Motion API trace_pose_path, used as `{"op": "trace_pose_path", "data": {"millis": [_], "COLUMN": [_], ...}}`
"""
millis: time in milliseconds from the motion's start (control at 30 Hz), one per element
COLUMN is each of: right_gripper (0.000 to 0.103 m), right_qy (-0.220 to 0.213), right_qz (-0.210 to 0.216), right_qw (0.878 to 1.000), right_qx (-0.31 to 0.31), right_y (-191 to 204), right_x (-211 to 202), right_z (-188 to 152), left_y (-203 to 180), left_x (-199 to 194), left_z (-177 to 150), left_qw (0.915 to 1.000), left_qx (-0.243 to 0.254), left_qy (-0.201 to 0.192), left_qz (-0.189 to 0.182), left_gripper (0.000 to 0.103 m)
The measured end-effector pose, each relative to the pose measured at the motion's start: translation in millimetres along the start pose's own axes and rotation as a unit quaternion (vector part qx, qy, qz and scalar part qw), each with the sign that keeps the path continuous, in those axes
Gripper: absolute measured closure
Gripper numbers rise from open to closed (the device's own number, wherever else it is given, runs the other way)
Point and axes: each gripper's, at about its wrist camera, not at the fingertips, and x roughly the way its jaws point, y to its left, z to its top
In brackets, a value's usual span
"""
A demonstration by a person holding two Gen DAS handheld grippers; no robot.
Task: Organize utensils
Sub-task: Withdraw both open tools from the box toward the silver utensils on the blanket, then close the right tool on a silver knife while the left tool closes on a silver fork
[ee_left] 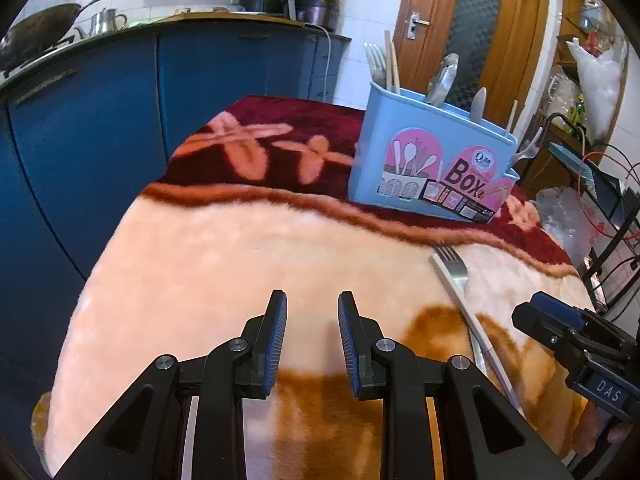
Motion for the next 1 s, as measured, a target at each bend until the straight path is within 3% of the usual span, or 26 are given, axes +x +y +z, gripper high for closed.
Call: {"op": "trace_pose_path", "data": {"millis": [300, 500, 567, 767, 1000], "right_gripper": [0.049, 0.074, 0.093, 0.095, 0.095], "right_qy": [0.021, 0.037, 0.043, 0.028, 0.007], "right_qz": [0.006, 0.008, 0.011, 0.027, 0.017], "right_qw": [0.999, 0.998, 0.997, 0.998, 0.999], "right_qx": [-0.032, -0.058, -0.059, -0.045, -0.027], "right_y": [19, 32, 33, 31, 19], "right_x": [13, 21, 24, 19, 8], "right_z": [-1, -4, -5, -3, -1], "left_y": [8, 12, 13, 13, 3], "left_x": [0, 1, 1, 0, -2], "left_z": [-2, -3, -4, -4, -4], "left_qw": [0.9999, 0.9998, 0.9998, 0.9998, 0.9998], "left_qx": [-0.011, -0.017, -0.019, -0.018, -0.006], "left_qy": [0.001, 0.002, 0.003, 0.003, 0.006], "left_qz": [-0.001, -0.005, -0.006, -0.007, -0.018], "left_gripper": [0.076, 0.076, 0.076, 0.076, 0.076]}}
